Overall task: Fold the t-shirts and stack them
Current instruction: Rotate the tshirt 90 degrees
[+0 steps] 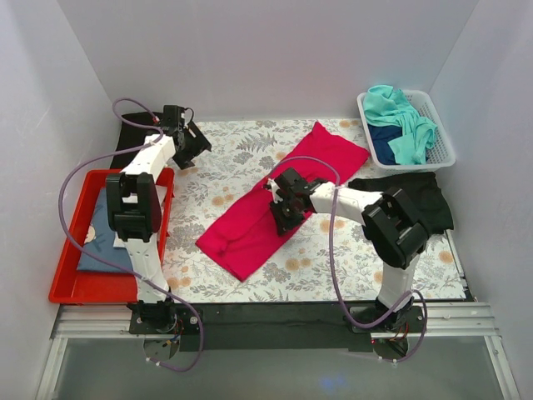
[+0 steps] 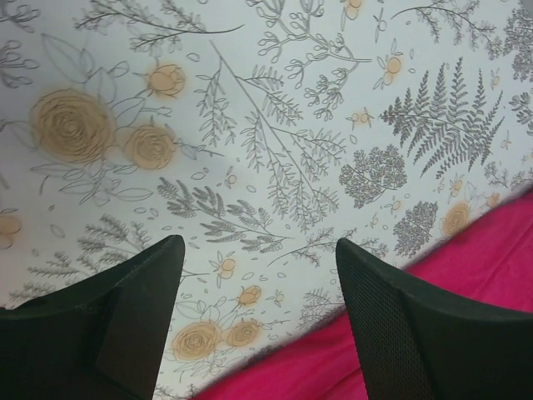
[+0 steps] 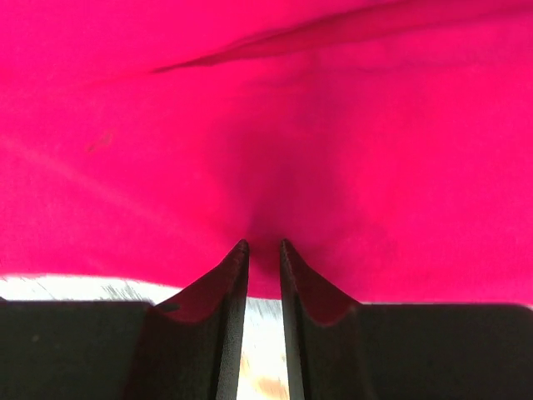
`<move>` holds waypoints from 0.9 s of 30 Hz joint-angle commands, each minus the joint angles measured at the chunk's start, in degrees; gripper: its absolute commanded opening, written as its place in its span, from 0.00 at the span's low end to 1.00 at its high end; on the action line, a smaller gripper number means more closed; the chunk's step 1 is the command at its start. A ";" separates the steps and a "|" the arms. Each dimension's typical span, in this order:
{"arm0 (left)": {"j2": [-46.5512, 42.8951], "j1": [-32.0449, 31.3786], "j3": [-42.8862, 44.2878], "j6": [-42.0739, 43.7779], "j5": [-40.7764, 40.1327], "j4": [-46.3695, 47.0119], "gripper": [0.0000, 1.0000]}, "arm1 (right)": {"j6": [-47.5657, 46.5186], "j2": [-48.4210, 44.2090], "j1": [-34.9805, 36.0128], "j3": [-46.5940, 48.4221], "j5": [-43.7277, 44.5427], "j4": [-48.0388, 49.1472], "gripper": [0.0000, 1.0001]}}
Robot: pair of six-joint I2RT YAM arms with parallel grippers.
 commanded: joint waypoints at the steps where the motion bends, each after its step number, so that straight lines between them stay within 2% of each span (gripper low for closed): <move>1: 0.57 -0.16 3.79 1.77 5.50 2.47 0.72 | -0.80 -3.98 -0.31 -6.41 7.37 -15.24 0.28; 5: 3.48 -2.71 7.13 4.05 7.53 3.09 0.72 | 2.71 -13.22 -0.40 -13.01 7.11 -18.06 0.28; 10: 8.12 -10.17 13.53 6.95 8.50 3.45 0.72 | 5.79 -26.31 -0.40 -15.30 10.72 -19.82 0.29; 16: 13.76 -18.70 21.89 8.28 13.24 5.19 0.72 | 10.96 -37.83 -0.84 -14.34 22.11 -18.33 0.32; 21: 18.68 -23.01 26.73 6.52 19.64 7.66 0.72 | 14.93 -39.95 -3.56 -12.06 26.54 -19.12 0.33; 27: 20.71 -25.47 23.14 4.25 29.14 18.10 0.72 | 16.87 -39.87 -4.88 -11.35 26.45 -19.21 0.33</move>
